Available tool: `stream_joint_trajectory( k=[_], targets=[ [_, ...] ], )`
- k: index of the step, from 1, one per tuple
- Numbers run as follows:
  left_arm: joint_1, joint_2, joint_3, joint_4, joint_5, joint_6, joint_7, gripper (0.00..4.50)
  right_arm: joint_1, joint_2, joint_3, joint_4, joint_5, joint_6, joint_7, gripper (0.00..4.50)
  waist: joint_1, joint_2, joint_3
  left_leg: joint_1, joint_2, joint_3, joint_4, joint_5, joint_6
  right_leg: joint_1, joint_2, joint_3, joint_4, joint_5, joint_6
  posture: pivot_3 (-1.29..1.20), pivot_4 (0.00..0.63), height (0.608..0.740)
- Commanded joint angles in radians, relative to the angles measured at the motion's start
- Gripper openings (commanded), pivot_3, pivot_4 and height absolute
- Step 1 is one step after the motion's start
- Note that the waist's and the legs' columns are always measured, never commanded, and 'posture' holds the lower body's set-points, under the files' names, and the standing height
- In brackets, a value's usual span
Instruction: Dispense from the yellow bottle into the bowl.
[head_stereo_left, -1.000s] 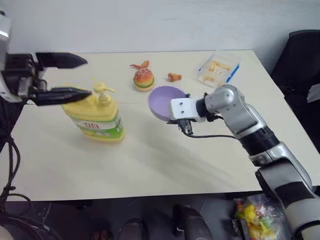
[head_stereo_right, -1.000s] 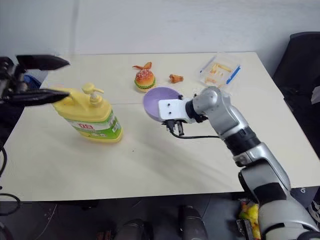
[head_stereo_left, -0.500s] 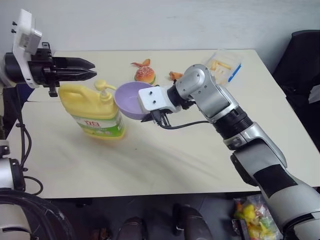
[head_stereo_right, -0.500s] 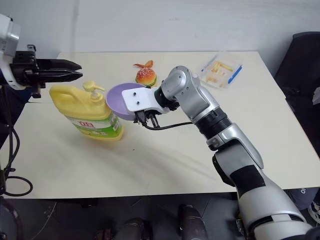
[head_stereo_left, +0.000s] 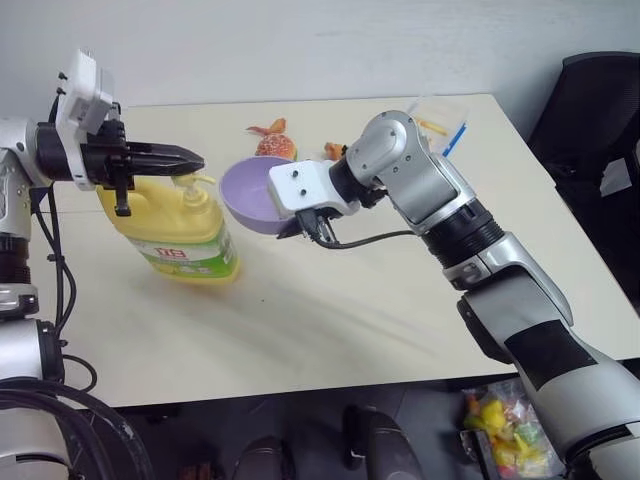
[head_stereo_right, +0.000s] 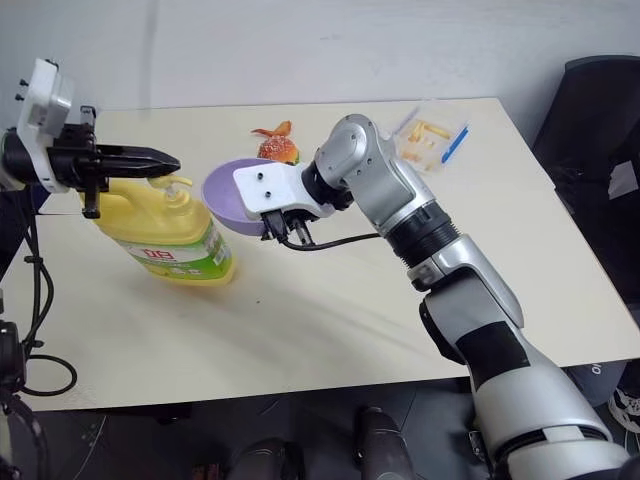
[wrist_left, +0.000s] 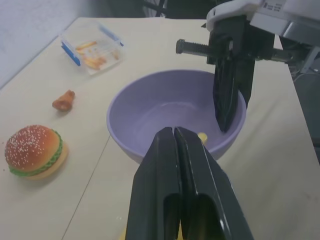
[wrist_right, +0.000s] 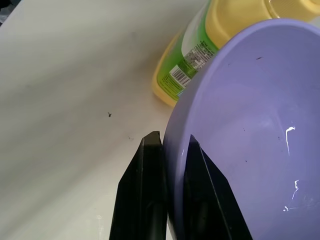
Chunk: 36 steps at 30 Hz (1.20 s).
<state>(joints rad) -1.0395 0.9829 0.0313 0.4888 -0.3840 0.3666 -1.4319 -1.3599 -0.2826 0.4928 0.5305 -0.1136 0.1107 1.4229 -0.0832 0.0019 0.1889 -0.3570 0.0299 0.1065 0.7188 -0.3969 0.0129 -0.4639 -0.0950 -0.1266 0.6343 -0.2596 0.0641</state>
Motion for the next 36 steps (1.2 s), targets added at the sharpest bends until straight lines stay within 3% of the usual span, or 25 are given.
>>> stream_joint_trajectory(
  k=[1,36],
  targets=[
    [0.019,0.043,0.048,-0.044,0.004,-0.009,0.004,0.05,-0.04,0.0,-0.043,-0.042,0.031,0.008,0.017,0.0,0.0,0.0,0.0,0.0,0.0,0.0,0.0,0.0,0.0,0.0,0.0,0.0,0.0,0.0,0.0,0.0,0.15,0.74],
    [0.116,-0.014,-0.025,0.041,0.113,-0.119,0.019,0.05,-0.023,-0.005,-0.025,-0.167,0.08,0.067,0.074,0.0,0.005,0.0,-0.001,0.003,0.0,-0.001,0.003,0.0,0.0,0.003,-0.002,0.0,0.006,0.0,0.0,0.0,0.15,0.74]
  ],
)
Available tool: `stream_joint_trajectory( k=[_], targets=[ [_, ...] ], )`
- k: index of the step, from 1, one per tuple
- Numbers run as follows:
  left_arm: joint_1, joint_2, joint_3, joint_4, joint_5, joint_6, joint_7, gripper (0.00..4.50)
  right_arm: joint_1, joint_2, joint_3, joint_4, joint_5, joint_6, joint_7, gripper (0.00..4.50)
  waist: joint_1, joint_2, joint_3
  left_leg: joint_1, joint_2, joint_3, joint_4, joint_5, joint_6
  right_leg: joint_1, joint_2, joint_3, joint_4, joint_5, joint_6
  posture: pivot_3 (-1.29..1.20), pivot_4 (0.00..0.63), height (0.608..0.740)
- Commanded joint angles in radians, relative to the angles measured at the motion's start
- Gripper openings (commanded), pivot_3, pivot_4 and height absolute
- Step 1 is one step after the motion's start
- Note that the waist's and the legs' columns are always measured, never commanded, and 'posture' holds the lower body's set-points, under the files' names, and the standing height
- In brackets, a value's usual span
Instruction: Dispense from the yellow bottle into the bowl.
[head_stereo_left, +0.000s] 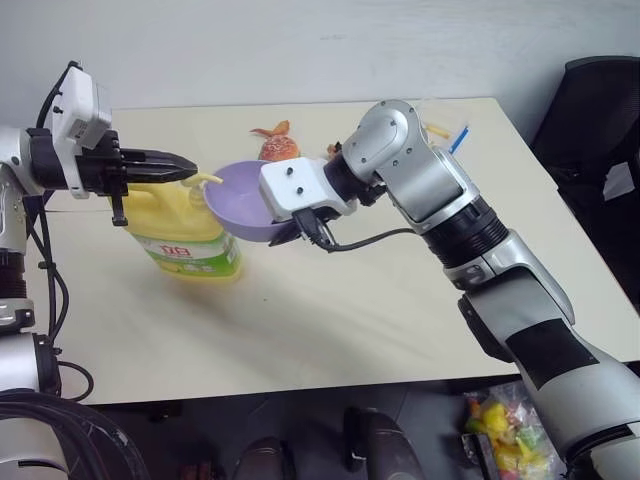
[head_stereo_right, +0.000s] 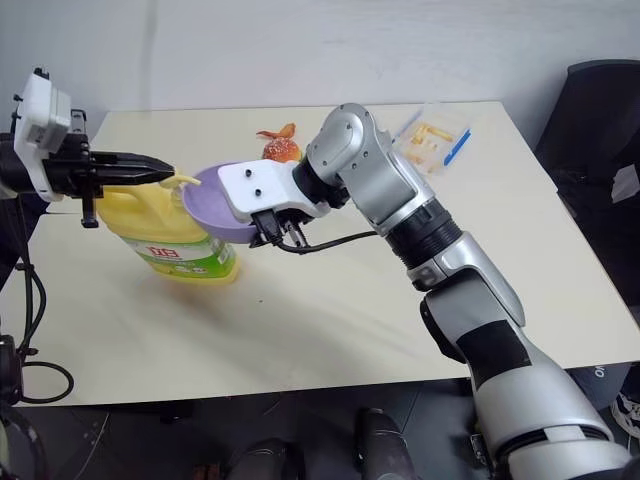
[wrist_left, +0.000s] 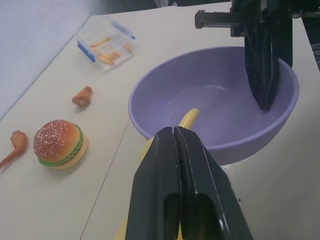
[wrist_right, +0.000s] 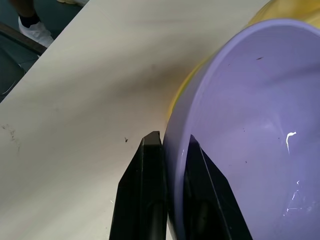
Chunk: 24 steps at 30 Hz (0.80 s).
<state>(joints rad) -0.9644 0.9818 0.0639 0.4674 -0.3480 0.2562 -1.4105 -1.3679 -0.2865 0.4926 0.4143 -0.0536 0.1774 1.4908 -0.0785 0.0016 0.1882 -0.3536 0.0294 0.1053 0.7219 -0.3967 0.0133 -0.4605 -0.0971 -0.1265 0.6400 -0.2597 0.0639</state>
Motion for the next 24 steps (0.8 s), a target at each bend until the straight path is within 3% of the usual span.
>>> stream_joint_trajectory(
  k=[1,13,24],
  targets=[
    [0.037,-0.015,-0.061,0.073,0.081,-0.014,-0.002,0.05,-0.013,-0.001,-0.025,-0.053,0.019,0.001,0.006,0.0,0.0,0.0,0.0,0.0,0.0,0.0,0.0,0.0,0.0,0.0,0.0,0.0,0.0,0.0,0.0,0.0,0.15,0.74],
    [0.034,-0.056,-0.101,0.195,0.136,-0.083,-0.002,0.05,0.012,-0.002,-0.011,-0.082,0.014,0.009,0.005,0.0,0.004,0.001,-0.004,0.002,0.0,0.001,0.001,0.0,0.0,0.001,-0.001,0.002,0.003,0.0,0.0,0.0,0.15,0.74],
    [-0.02,-0.037,-0.053,0.152,0.087,-0.02,-0.009,0.05,0.02,-0.005,-0.009,-0.085,0.009,0.005,0.001,0.0,0.011,0.001,-0.007,0.002,0.0,0.002,0.001,0.0,0.0,0.001,-0.001,0.003,0.003,0.0,0.0,0.0,0.15,0.74]
  ],
)
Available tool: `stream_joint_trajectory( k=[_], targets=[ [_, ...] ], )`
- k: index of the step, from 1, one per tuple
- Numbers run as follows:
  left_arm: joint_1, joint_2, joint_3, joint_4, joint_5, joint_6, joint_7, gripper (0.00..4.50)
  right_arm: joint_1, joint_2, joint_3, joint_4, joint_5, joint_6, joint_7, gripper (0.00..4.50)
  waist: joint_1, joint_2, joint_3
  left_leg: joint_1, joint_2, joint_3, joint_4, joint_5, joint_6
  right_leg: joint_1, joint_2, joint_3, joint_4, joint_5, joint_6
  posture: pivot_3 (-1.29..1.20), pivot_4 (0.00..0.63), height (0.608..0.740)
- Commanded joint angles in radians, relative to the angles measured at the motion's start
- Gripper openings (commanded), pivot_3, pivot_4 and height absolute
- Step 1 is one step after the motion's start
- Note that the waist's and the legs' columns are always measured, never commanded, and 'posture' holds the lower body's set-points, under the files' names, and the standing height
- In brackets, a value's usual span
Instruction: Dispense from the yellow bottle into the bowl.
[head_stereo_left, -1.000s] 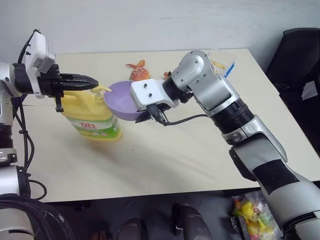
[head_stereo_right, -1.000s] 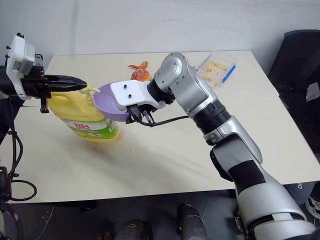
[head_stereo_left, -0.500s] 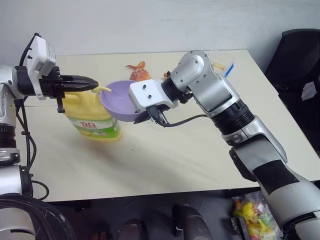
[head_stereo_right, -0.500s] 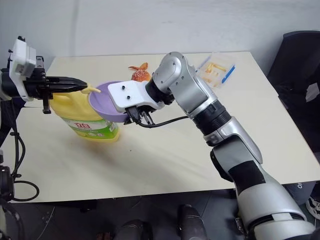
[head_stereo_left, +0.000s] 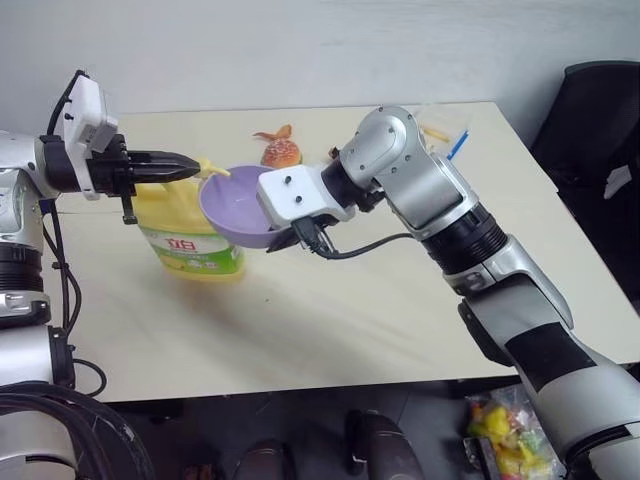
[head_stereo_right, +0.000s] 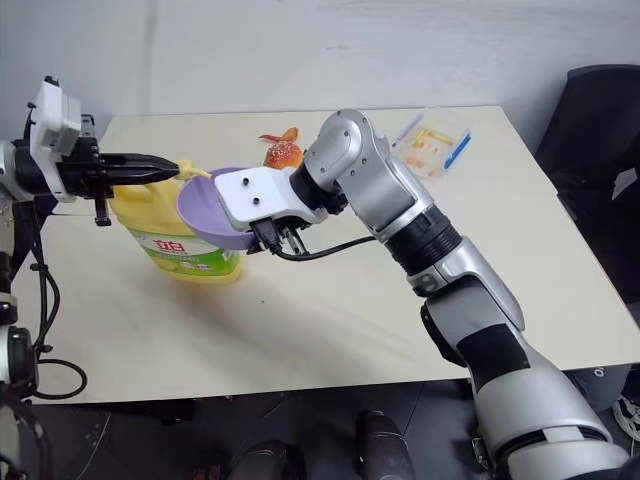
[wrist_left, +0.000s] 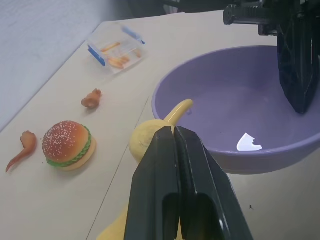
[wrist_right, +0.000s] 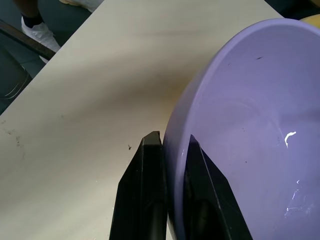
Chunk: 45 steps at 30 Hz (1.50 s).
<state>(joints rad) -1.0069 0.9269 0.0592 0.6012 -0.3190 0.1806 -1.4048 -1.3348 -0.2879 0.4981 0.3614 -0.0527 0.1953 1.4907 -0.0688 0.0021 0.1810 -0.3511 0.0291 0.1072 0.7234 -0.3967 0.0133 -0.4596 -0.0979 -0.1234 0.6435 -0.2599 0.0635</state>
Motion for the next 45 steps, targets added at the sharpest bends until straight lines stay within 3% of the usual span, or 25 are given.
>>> stream_joint_trajectory(
  k=[1,20,26,31,34,39,45],
  targets=[
    [0.002,0.025,-0.035,0.011,0.042,0.079,-0.02,0.05,-0.013,-0.004,-0.015,-0.031,0.007,-0.016,0.002,0.0,0.002,0.0,0.0,0.0,0.0,0.0,0.0,0.0,0.0,0.0,0.0,0.0,0.0,0.0,0.0,0.0,0.15,0.74],
    [-0.128,0.082,0.047,-0.017,-0.037,0.237,-0.103,0.05,-0.001,-0.004,-0.006,-0.029,-0.009,-0.049,-0.006,0.0,0.008,-0.003,0.002,-0.004,0.0,-0.001,0.0,0.0,0.0,-0.004,0.001,-0.002,-0.001,0.0,0.0,0.0,0.15,0.74],
    [-0.031,0.184,0.098,-0.218,-0.155,0.4,-0.172,0.05,0.029,-0.033,-0.013,-0.071,-0.009,-0.033,-0.009,0.0,0.004,-0.005,0.003,-0.005,0.001,-0.001,-0.001,0.0,0.0,-0.005,0.001,-0.002,-0.001,0.0,-0.001,0.0,0.15,0.74],
    [0.101,0.271,0.231,-0.478,-0.313,0.579,-0.105,0.05,0.183,-0.157,-0.038,-0.178,-0.032,-0.03,-0.052,0.0,0.017,-0.005,0.003,-0.006,0.001,-0.004,0.0,0.0,0.0,-0.004,-0.001,0.0,-0.003,0.0,-0.001,0.0,0.15,0.74],
    [0.2,0.308,0.309,-0.611,-0.386,0.666,-0.079,0.65,0.306,-0.238,-0.044,-0.203,-0.081,-0.082,-0.129,0.0,0.029,-0.005,0.003,-0.008,0.0,-0.007,0.001,0.0,0.0,-0.002,-0.001,0.003,-0.007,0.0,-0.001,0.0,0.15,0.74],
    [0.372,0.326,0.415,-0.795,-0.469,0.745,-0.051,2.05,0.49,-0.324,-0.059,-0.178,-0.147,-0.154,-0.27,0.0,0.036,-0.006,0.003,-0.007,0.001,-0.005,0.0,0.0,0.0,-0.002,0.001,0.005,-0.006,0.0,-0.001,0.0,0.15,0.74],
    [0.487,0.313,0.442,-0.896,-0.507,0.74,-0.002,3.63,0.59,-0.309,-0.069,-0.033,-0.226,-0.243,-0.48,0.0,0.036,-0.006,0.003,-0.005,0.001,-0.003,0.0,0.0,-0.001,-0.003,0.002,0.008,-0.005,-0.001,-0.001,0.0,0.15,0.74]
  ],
)
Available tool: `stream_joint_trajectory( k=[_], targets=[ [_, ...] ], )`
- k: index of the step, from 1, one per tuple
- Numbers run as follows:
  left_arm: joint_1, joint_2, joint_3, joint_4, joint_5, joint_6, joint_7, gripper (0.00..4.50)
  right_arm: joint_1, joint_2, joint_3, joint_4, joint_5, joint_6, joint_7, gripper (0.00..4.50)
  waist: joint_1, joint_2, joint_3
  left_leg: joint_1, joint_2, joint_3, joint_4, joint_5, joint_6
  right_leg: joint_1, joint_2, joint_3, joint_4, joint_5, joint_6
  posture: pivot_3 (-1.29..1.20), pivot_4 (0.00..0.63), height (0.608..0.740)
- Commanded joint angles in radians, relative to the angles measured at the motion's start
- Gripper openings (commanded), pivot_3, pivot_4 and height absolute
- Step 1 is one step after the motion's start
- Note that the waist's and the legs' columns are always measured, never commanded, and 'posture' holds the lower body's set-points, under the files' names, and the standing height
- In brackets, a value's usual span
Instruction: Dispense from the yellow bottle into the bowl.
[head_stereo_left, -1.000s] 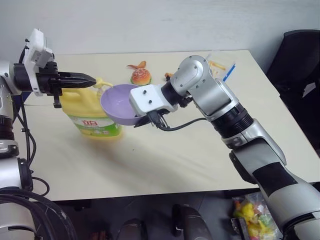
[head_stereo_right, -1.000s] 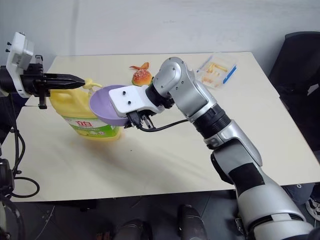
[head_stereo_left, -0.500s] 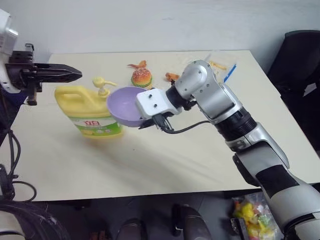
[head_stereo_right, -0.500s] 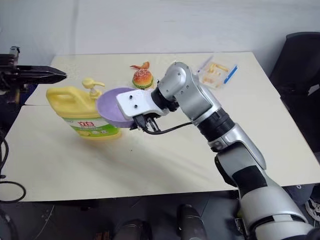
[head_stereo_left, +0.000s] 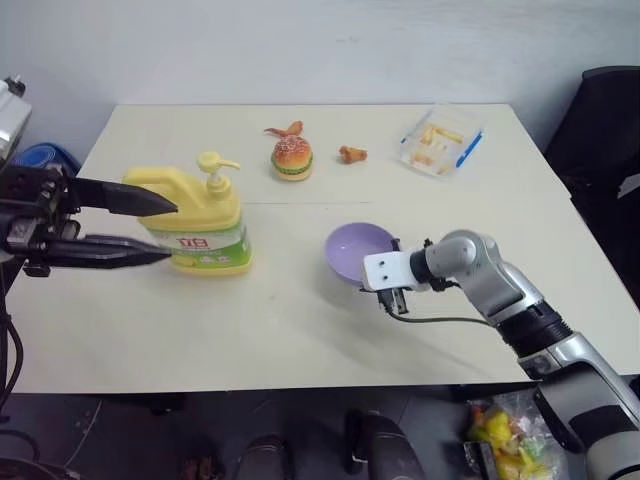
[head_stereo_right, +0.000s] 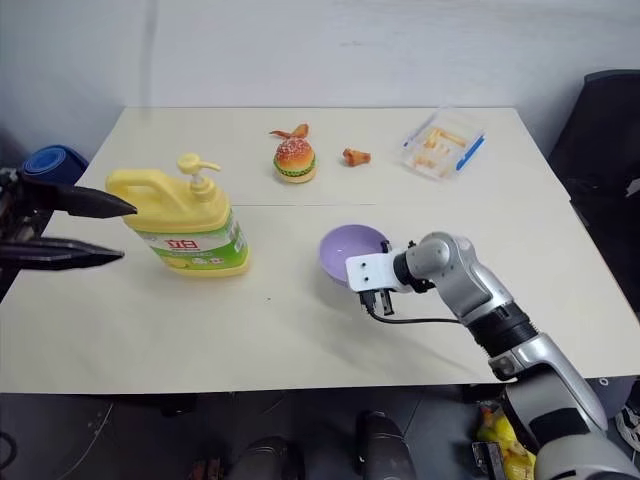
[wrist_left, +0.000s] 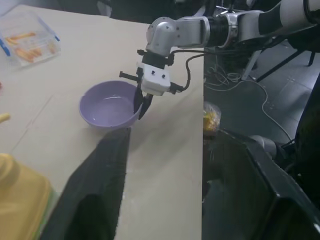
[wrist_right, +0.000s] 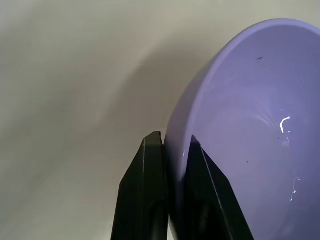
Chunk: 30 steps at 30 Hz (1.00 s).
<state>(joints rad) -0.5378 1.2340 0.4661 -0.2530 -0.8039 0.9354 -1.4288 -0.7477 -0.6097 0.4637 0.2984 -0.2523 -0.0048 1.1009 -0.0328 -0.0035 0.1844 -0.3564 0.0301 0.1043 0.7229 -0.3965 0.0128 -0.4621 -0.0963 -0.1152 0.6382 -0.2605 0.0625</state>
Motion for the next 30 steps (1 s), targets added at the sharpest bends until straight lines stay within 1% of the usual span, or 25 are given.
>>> stream_joint_trajectory(
  k=[1,2,3,4,5,7,9,10,11,14,15,17,20,21,25,28,30],
  targets=[
    [0.026,0.004,0.033,-0.046,-0.026,-0.019,0.029,3.97,0.007,0.019,-0.036,0.043,-0.032,-0.05,-0.114,0.0,-0.002,0.0,0.0,0.0,0.0,0.0,0.0,0.0,0.0,0.0,0.0,0.001,0.0,0.0,0.0,0.0,0.15,0.74],
    [0.03,0.002,0.029,-0.048,-0.03,-0.025,0.037,4.3,0.01,0.024,-0.038,0.049,-0.032,-0.053,-0.128,0.31,-0.004,0.0,0.0,0.001,0.0,0.001,-0.001,0.0,0.0,0.0,0.001,0.001,0.0,0.0,0.0,0.0,0.15,0.74],
    [0.033,0.001,0.023,-0.048,-0.033,-0.031,0.045,4.5,0.013,0.029,-0.041,0.051,-0.029,-0.049,-0.134,0.67,-0.004,0.0,0.0,0.002,0.001,0.002,-0.001,0.0,-0.001,0.0,0.001,0.002,0.0,0.0,0.0,0.0,0.15,0.74],
    [0.034,-0.001,0.017,-0.048,-0.035,-0.038,0.051,4.5,0.017,0.032,-0.045,0.048,-0.022,-0.042,-0.133,0.87,-0.003,0.0,0.0,0.002,0.001,0.002,-0.001,0.0,-0.001,0.0,0.001,0.002,0.0,0.0,0.0,0.0,0.15,0.74],
    [0.036,-0.001,0.014,-0.047,-0.038,-0.043,0.056,4.5,0.02,0.033,-0.047,0.045,-0.017,-0.037,-0.131,1.3,-0.002,0.0,0.0,0.002,0.001,0.002,-0.002,0.0,-0.001,0.0,0.001,0.002,0.0,0.0,0.0,0.0,0.15,0.74],
    [0.035,-0.008,-0.001,-0.044,-0.04,-0.055,0.068,4.5,0.034,0.02,-0.066,0.002,0.003,-0.01,-0.121,1.91,-0.001,0.0,0.0,0.002,0.0,0.002,-0.002,0.0,-0.001,0.0,0.001,0.002,0.0,0.0,0.0,0.0,0.15,0.74],
    [0.041,-0.015,-0.017,-0.042,-0.034,-0.074,0.074,4.5,0.053,-0.007,-0.11,-0.085,0.04,0.044,-0.094,2.54,0.004,0.0,0.0,0.002,0.0,0.002,-0.002,0.0,-0.001,0.0,0.001,0.002,-0.001,0.0,0.0,0.0,0.15,0.74],
    [0.046,-0.017,-0.022,-0.04,-0.029,-0.083,0.075,4.5,0.061,-0.018,-0.132,-0.127,0.061,0.076,-0.081,3.03,0.006,0.0,0.0,0.001,0.0,0.001,-0.002,0.0,-0.001,0.0,0.001,0.002,-0.001,0.0,0.0,0.0,0.15,0.74],
    [0.053,-0.017,-0.028,-0.038,-0.022,-0.096,0.074,4.5,0.068,-0.029,-0.168,-0.18,0.096,0.131,-0.066,3.29,0.006,0.0,0.0,0.001,0.0,0.001,-0.002,0.0,-0.001,0.0,0.001,0.002,-0.001,0.0,0.0,0.0,0.15,0.74],
    [0.076,-0.017,-0.043,-0.024,0.009,-0.145,0.075,4.5,0.088,-0.092,-0.3,-0.348,0.242,0.339,0.006,4.35,0.007,0.0,0.0,0.001,0.0,0.001,-0.002,0.0,-0.001,0.0,0.001,0.002,-0.001,0.0,0.0,0.0,0.15,0.74],
    [0.082,-0.016,-0.046,-0.019,0.017,-0.161,0.076,4.5,0.097,-0.121,-0.341,-0.392,0.287,0.4,0.031,4.47,0.009,0.0,0.0,0.001,0.0,0.001,-0.002,0.0,-0.001,0.0,0.001,0.002,-0.001,0.0,0.0,0.0,0.15,0.74],
    [0.092,-0.016,-0.049,-0.009,0.025,-0.184,0.075,4.5,0.112,-0.18,-0.407,-0.452,0.36,0.498,0.066,4.47,0.01,0.0,0.0,0.001,0.0,0.0,-0.002,0.0,0.0,0.0,0.002,0.002,-0.002,0.0,0.0,0.0,0.15,0.74],
    [0.08,-0.021,-0.055,0.051,0.067,-0.25,0.085,4.5,0.195,-0.396,-0.619,-0.46,0.501,0.653,0.205,4.47,0.024,0.001,0.0,0.001,0.0,0.0,-0.003,0.0,0.0,0.001,0.001,0.001,-0.003,0.0,0.0,0.0,0.15,0.74],
    [0.073,-0.022,-0.057,0.07,0.07,-0.259,0.087,4.5,0.223,-0.443,-0.674,-0.455,0.542,0.678,0.234,4.47,0.032,0.001,0.001,0.001,0.0,0.001,-0.003,0.0,0.001,0.001,0.001,0.001,-0.003,0.0,0.0,0.0,0.15,0.74],
    [0.05,-0.03,-0.071,0.108,0.066,-0.272,0.097,4.5,0.274,-0.488,-0.783,-0.48,0.688,0.79,0.254,4.47,0.026,0.0,0.0,0.004,0.0,0.004,-0.004,-0.001,0.001,0.002,0.003,0.002,-0.003,0.0,0.0,0.0,0.15,0.74],
    [0.052,-0.035,-0.077,0.115,0.066,-0.277,0.102,4.5,0.331,-0.504,-0.834,-0.513,0.746,0.816,0.261,4.47,0.023,0.0,0.0,0.007,0.001,0.008,-0.005,-0.001,0.001,0.002,0.002,0.007,-0.002,0.0,0.0,0.0,0.15,0.74],
    [0.065,-0.038,-0.077,0.116,0.068,-0.283,0.099,4.5,0.362,-0.506,-0.848,-0.529,0.758,0.812,0.241,4.47,0.024,0.0,0.0,0.006,0.0,0.009,-0.006,-0.001,0.001,0.0,0.002,0.008,-0.001,0.0,0.0,0.0,0.15,0.74]
  ],
)
